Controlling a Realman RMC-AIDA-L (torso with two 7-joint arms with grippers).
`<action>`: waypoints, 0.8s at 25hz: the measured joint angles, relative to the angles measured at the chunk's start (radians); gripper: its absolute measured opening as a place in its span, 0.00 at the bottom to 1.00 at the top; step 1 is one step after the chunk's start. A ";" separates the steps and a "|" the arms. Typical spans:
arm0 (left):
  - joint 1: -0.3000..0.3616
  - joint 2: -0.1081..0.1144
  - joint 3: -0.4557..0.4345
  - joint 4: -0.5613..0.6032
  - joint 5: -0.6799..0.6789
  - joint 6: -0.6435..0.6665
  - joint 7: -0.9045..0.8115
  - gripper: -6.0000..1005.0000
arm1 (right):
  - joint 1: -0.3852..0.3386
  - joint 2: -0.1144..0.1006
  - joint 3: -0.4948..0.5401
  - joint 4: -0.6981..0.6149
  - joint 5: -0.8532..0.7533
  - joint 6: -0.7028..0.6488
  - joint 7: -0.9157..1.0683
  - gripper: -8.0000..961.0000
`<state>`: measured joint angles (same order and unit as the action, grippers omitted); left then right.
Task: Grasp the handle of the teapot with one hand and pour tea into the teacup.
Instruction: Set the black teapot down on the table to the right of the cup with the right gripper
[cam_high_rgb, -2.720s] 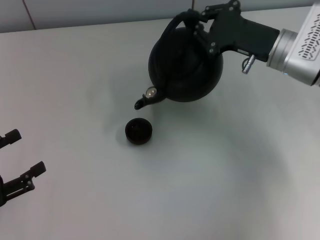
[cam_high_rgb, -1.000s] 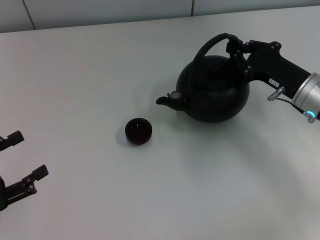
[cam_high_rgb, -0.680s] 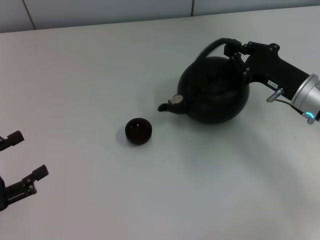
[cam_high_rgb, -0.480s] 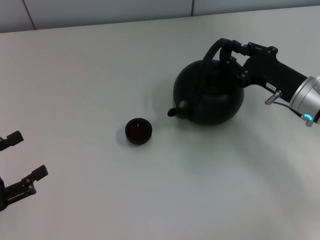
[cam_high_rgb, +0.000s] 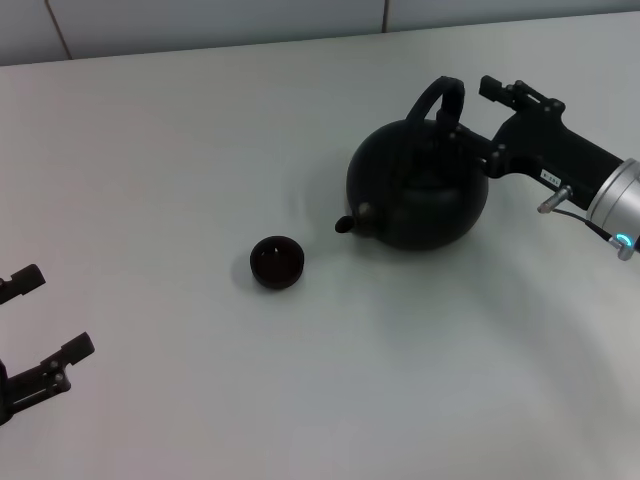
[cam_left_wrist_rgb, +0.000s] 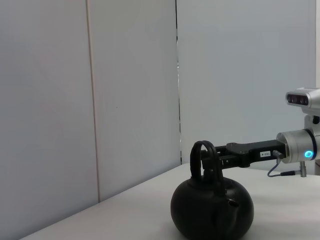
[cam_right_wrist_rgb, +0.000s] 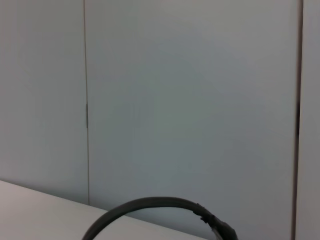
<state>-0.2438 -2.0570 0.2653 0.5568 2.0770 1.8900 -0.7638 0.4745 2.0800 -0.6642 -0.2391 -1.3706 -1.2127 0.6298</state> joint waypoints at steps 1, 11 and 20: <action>0.000 0.000 0.000 0.000 0.000 0.000 0.000 0.86 | -0.004 0.000 0.000 -0.001 0.000 -0.008 0.000 0.61; -0.002 0.000 0.001 -0.008 0.000 -0.004 0.000 0.86 | -0.154 0.000 0.076 -0.005 0.004 -0.229 -0.001 0.76; -0.014 -0.001 0.009 -0.012 0.006 -0.017 0.001 0.86 | -0.248 -0.007 0.115 0.022 -0.026 -0.409 0.006 0.76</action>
<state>-0.2576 -2.0583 0.2743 0.5451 2.0830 1.8728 -0.7628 0.2270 2.0729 -0.5487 -0.2170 -1.3968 -1.6222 0.6354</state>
